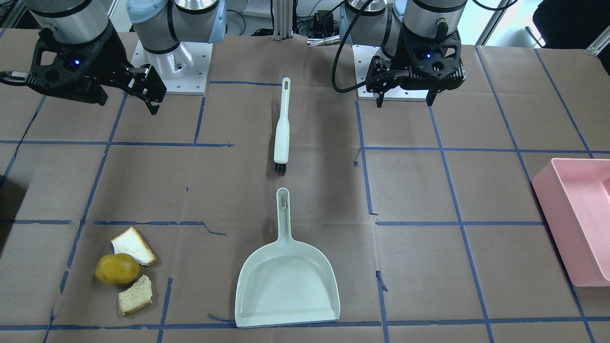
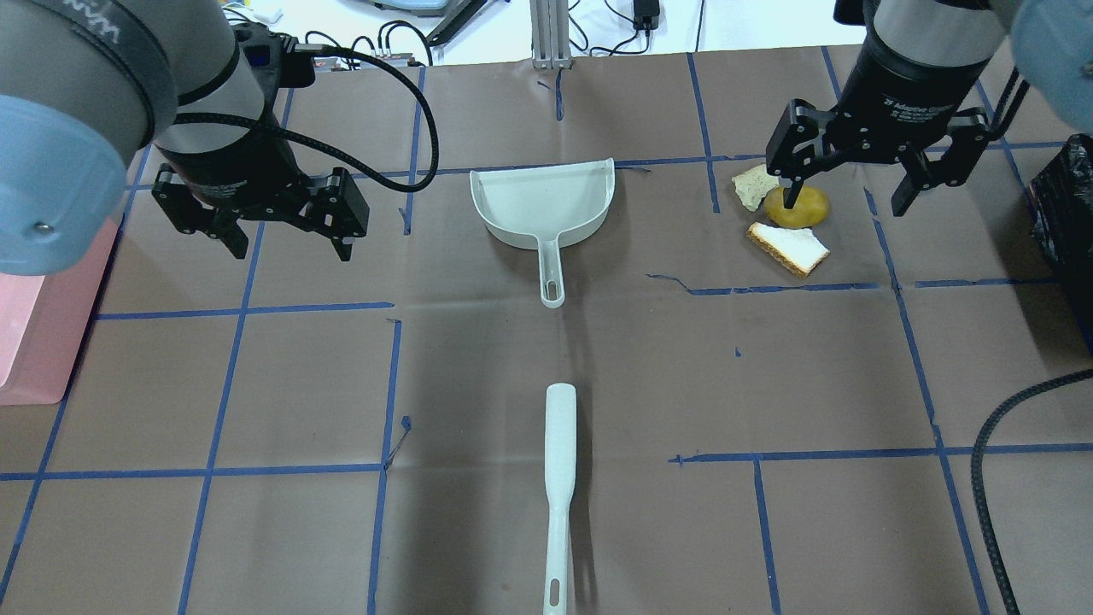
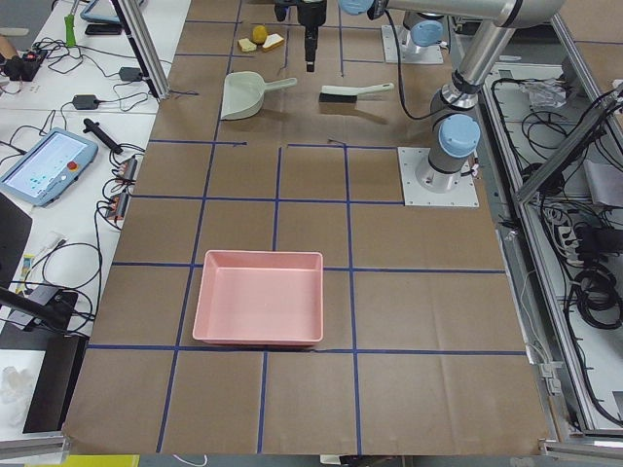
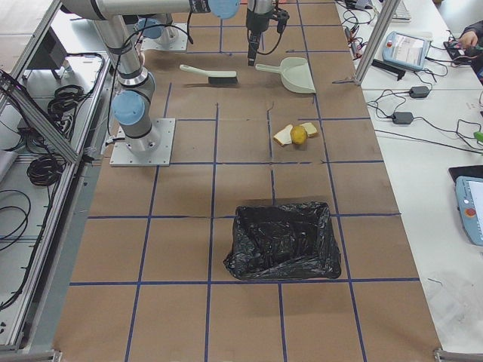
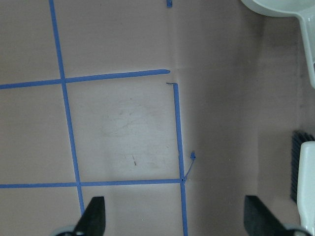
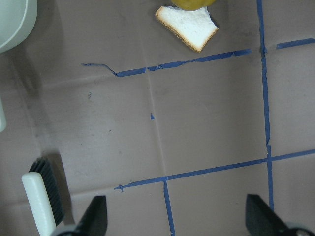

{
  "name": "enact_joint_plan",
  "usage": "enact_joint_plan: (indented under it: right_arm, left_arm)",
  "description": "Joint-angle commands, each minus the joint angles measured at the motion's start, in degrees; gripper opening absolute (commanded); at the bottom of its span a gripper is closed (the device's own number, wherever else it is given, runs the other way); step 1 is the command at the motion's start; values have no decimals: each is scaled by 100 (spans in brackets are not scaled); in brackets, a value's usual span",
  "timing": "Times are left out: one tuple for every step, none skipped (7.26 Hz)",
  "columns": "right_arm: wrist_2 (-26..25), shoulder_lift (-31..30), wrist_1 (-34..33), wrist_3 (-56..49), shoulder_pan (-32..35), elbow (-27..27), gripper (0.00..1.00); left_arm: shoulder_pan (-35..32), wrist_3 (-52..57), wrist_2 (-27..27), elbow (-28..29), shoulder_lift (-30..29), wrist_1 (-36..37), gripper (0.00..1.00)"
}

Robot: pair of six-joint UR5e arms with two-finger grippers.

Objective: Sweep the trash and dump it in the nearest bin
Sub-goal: 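Move the left gripper down toward the white brush handle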

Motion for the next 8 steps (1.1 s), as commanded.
enact_joint_plan:
  right_arm:
    - [-19, 276, 12, 115, 9, -417, 100]
    - [-19, 303, 30, 186, 35, -471, 100]
    - [-11, 294, 30, 195, 44, -472, 100]
    - [-11, 303, 30, 196, 44, -455, 100]
    - [-11, 303, 30, 196, 44, -446, 100]
    - [-11, 303, 21, 196, 44, -446, 100]
    - [-11, 303, 12, 196, 44, -446, 100]
    - [-2, 303, 4, 196, 44, -446, 100]
  left_arm:
    - [-696, -855, -59, -33, -128, -5, 99]
    - [-1022, -1355, -33, -312, -129, 30, 100]
    - [-1226, -1421, -41, -663, 10, 39, 100]
    - [-1506, -1526, -128, -901, 21, 326, 100]
    - [-1848, -1840, -242, -1052, -5, 616, 100]
    - [-2130, -2409, -304, -1280, -32, 654, 100]
    - [-2229, -2902, -505, -1560, -93, 802, 99]
    - [-2343, -2933, -516, -1902, -85, 951, 99]
